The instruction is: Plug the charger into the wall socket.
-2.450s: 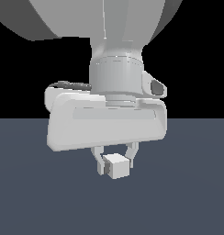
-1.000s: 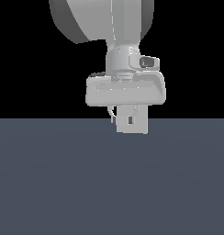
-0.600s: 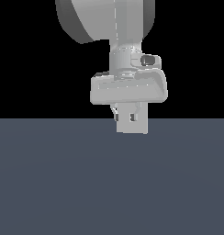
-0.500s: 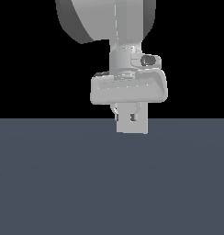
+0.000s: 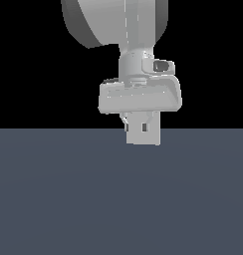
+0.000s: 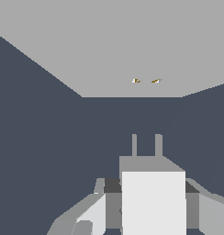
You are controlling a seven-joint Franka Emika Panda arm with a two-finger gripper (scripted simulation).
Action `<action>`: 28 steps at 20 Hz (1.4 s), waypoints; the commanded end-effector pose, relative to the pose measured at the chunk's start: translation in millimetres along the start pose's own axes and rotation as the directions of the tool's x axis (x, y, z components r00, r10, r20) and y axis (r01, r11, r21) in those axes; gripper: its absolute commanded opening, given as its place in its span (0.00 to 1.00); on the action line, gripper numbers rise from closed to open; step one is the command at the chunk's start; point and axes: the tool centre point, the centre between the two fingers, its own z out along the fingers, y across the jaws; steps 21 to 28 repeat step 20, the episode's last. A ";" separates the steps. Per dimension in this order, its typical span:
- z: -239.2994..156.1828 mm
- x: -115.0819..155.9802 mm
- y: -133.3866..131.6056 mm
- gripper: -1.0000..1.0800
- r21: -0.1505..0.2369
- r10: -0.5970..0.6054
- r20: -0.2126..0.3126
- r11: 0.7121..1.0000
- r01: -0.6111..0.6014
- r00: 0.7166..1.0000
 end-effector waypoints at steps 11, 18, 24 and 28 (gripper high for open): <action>0.4 35.5 0.5 0.00 0.000 0.000 0.000 1.000 0.000 1.000; 0.6 47.0 0.3 0.00 0.000 0.000 0.000 1.000 0.000 1.000; 0.6 47.5 0.2 0.00 0.000 0.000 0.000 1.000 0.000 1.000; 0.6 47.5 0.2 0.00 0.000 0.000 0.000 1.000 0.000 1.000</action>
